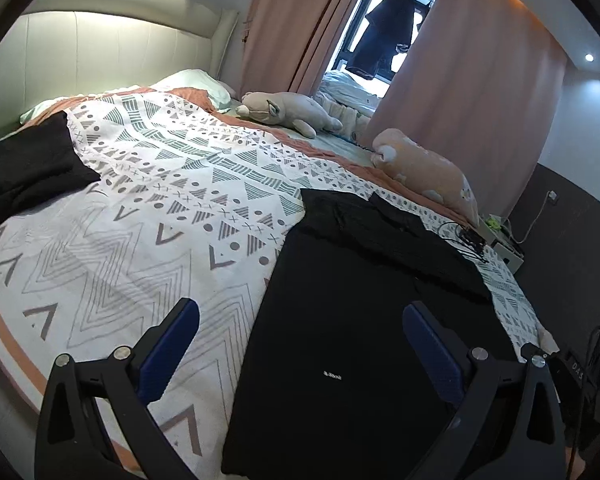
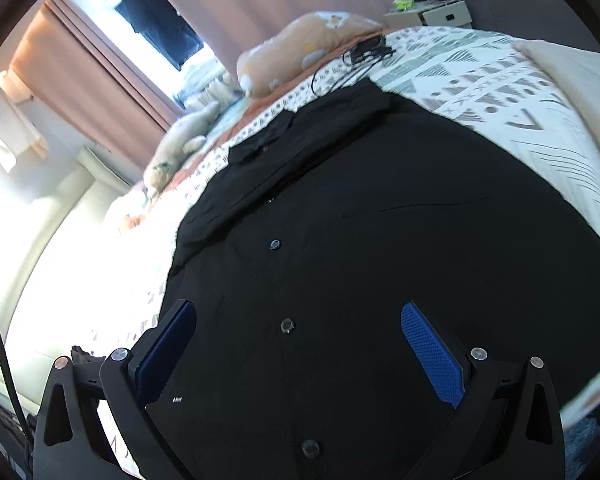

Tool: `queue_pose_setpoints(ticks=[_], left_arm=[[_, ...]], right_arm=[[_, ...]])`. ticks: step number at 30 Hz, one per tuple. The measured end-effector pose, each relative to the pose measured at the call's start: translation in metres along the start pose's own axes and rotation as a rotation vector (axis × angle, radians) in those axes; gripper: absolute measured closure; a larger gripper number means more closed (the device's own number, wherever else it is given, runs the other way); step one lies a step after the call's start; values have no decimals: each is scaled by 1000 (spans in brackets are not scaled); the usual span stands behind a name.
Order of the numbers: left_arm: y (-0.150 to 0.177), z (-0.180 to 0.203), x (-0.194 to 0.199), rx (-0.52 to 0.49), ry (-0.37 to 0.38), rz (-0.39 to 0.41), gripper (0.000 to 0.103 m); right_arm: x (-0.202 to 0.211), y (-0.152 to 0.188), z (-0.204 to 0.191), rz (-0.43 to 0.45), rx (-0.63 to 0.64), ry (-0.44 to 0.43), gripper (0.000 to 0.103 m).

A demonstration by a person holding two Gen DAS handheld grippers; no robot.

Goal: Fold large clothes

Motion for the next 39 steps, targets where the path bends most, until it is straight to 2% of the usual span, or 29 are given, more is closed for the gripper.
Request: queue_pose_setpoints(ticks=[3,6,8,14,23,26,31,36,39], left_arm=[[10,7,9,-2,12,-11,0],[19,15,26,-17,-19,5,0],[27,18,35,-1,3,-7,0],[54,17,70,52,5,-9,0],[79,20,105,74,19,-46,0],[74,26,126,97,44,-77,0],[55,36,154,6,46,-134,0],[48,20,160,35,87,-164,0],[48,7,159,29,77,-167,0]], right_arm=[[19,13,10,13,-19,-24,0],[38,18,29,41,-55,-49,0],[47,23,41,46,-91,-54,1],[73,47,80,-17,-196,-132,0],[115,72,116,-46,-198,-120,0],[128,78,126,-64,-183,-110,0],[157,80,138,-60,-130,-112,0],[176,64,156,-48,-93,-111,0],[183,59,164,-36,-72,-106,0]])
Point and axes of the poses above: each gripper's, at about its wrist camera, not at the fingertips, and x roughly against the way its jaws point, z to its right, y to its underside, the point moved 7 cm from there along -x, roughly the way its jaws point, and after that the axes turned 12 degrees about y, right-handed, at the moved point
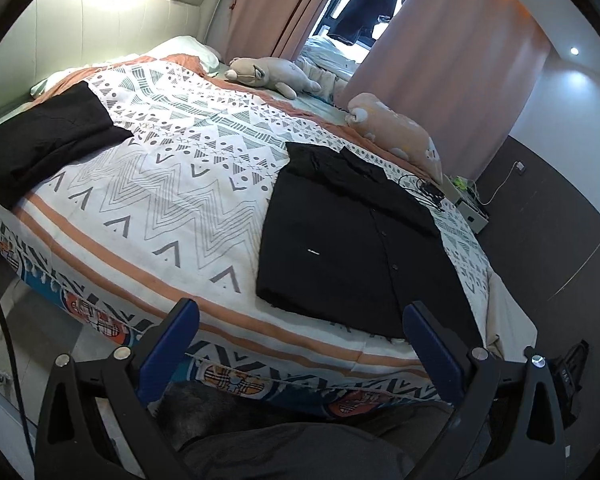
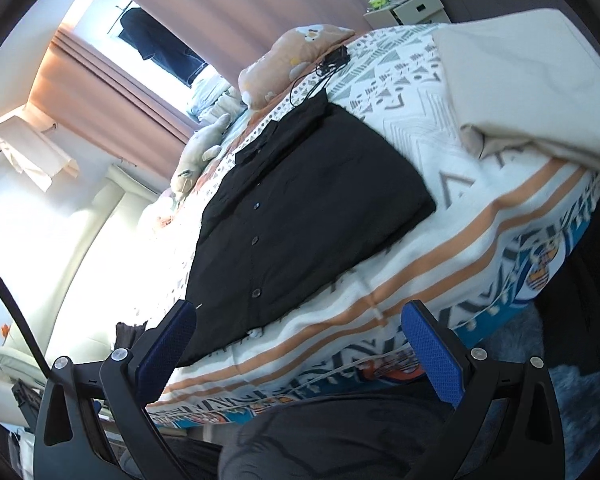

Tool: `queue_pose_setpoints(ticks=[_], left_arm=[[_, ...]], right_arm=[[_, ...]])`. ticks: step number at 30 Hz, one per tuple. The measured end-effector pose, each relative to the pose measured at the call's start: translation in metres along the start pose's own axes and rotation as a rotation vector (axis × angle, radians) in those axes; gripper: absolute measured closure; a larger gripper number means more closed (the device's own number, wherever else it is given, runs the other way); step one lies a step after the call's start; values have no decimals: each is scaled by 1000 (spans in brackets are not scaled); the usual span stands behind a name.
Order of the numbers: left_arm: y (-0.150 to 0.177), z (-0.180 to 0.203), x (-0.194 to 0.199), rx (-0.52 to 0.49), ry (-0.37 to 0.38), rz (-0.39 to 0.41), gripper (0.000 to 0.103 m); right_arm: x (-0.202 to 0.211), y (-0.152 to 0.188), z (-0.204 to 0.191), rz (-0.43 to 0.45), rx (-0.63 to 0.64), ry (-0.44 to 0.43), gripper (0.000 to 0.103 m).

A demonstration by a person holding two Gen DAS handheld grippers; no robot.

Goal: Fold large clothes

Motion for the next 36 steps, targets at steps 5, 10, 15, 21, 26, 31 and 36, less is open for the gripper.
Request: queue_pose_setpoints(ticks=[5,10,15,21,26,31,36], left_arm=[[-5,-21,-9,-22,-5,-16,0],[-8,-42,-29,-11,-2,-41,0],[-3,-62,-57,52,21,-81,0],[-5,-73,-85,71,55,-114,0],[-4,-80,-116,106,79,-178,16],[-2,-84,-141,136,101,-222,23],[1,-84,-167,169,125,-270,31]], right_arm=[[1,-11,17,14,24,19,0],[-15,-22,33,0,24,48,0],[-37,-30,34,-25,47,78,0],[-68,-41,29,-61,92,104,1],[-90,-49,32,-74,84,124,1],[-105,-55,42,-81,27,120,13],[-122,-57,52,-106,-49,93,25]])
Point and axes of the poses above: each gripper's, at about its wrist camera, not at the fingertips, and x roughly against the way its jaws point, z to its right, y to its underside, the point moved 7 cm from there along -x, roughly the way its jaws point, and after that the axes turned 12 degrees about y, right-handed, at the moved point
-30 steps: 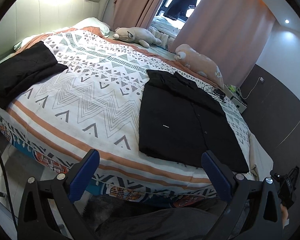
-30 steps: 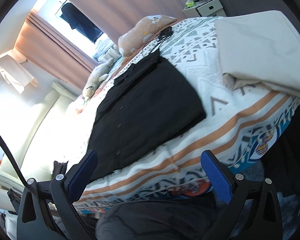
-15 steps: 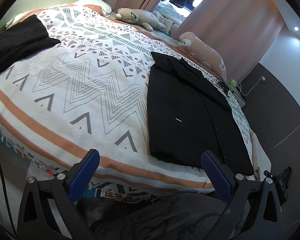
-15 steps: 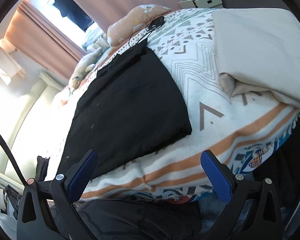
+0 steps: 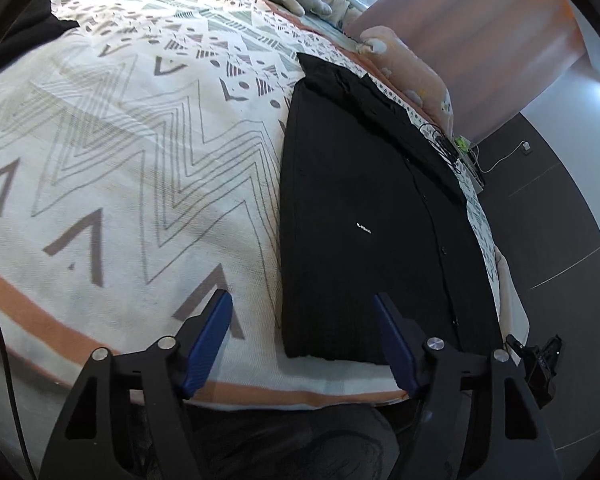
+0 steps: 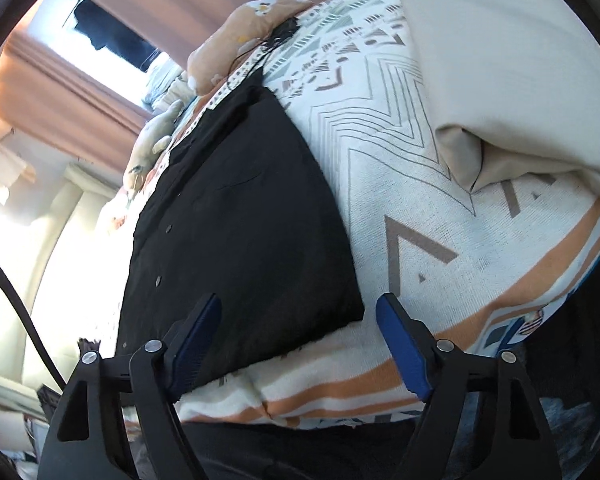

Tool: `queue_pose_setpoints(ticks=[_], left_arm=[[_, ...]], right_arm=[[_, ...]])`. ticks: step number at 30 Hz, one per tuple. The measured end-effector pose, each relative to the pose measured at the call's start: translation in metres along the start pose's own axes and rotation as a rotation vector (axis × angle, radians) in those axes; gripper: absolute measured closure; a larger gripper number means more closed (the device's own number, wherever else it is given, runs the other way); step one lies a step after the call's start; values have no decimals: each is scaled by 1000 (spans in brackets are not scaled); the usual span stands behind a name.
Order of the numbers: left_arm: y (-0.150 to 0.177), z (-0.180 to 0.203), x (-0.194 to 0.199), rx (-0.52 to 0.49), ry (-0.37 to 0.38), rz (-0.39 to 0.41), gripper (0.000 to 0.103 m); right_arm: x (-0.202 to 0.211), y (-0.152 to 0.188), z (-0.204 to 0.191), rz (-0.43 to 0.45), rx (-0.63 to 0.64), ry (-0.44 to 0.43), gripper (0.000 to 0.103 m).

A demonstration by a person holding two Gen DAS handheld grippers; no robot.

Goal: Fold large clothes
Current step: 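Grasp the shirt hem with the left tool while the right tool grasps beside it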

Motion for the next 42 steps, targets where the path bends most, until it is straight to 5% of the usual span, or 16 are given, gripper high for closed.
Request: queue_pose_setpoints(ticks=[5,10,14,18,23,30,32,33,35,38,42], left_arm=[[3,-3,-20,50,33,-38,38],[-1,2,-30,65,69,-45,38],[-5,10,-34,122,178,-34,38],[-4,12,-34,117,180,-31,38],[1,9,-37,109,110,-63,39],[2,7,-41,106,84,-57,43],[0,5,-48,107,81,-47,45],[-2,4,-49,105,66,-41,48],[-5,1,-49,114,7,-33,73],[-5,-2,-43,127,5,-15,85],[-5,0,-28,117,3,25,88]], right_arm=[[-8,-10,2,15,-29,-4,26],[-14,-11,-1,11,-29,-17,26],[-14,-10,-6,10,-32,-74,26],[-16,-12,-5,24,-34,-103,27],[-23,-14,-12,19,-36,-178,42],[-49,-11,-17,-2,-12,-80,50],[-53,-14,-20,2,4,-34,65],[-54,-16,-20,1,3,-14,71],[-56,-19,-17,-6,-16,24,94],[-46,-19,-24,9,-22,21,100],[-26,-15,-44,43,25,1,102]])
Point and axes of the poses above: each gripper's, at about its wrist camera, not at the fingertips, and x roughly against the way its jaws point, z to its right, y to its underside, the point moved 7 cm from there along -x, roughly the way its jaws point, and after that the axes turned 12 degrees about y, right-handed, at the moved point
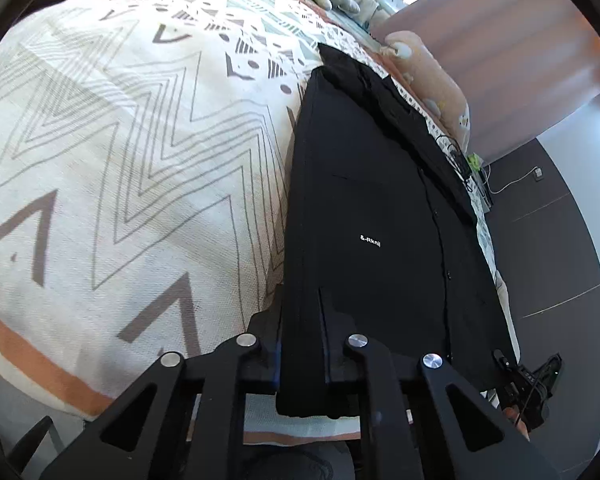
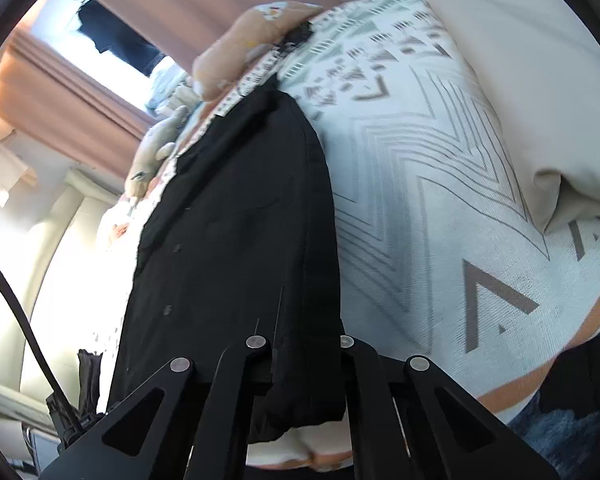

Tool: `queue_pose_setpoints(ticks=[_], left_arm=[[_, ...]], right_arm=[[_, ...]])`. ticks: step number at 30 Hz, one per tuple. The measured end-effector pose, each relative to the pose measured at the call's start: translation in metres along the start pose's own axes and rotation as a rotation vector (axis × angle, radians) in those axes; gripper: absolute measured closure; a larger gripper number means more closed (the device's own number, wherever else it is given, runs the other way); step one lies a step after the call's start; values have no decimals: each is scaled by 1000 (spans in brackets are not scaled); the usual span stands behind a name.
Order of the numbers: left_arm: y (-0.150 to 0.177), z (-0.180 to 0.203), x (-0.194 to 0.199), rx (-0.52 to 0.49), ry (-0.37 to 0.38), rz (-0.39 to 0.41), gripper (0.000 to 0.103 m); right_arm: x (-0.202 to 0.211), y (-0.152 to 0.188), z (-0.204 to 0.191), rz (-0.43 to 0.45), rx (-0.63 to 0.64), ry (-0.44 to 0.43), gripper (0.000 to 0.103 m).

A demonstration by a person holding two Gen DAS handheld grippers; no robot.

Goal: Fold large clothes

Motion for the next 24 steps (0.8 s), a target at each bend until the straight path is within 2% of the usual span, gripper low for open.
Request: queue_pose_setpoints(ticks=[12,24], left_arm=[[1,28,64,-68,35,84,90],[26,48,147,-90,111,186,90]], right_arm=[[68,19,-13,42,56,-117,103],[151,46,-34,110,151,-191,103]])
Point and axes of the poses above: each gripper's, at about its wrist camera, not at the fingertips, and x roughly against the way its jaws point, z to its right, y to its underside, the point moved 7 cm from there along -x, roughly the way its jaws point, and after that the axes turned 12 degrees about y, right-handed, at the moved point
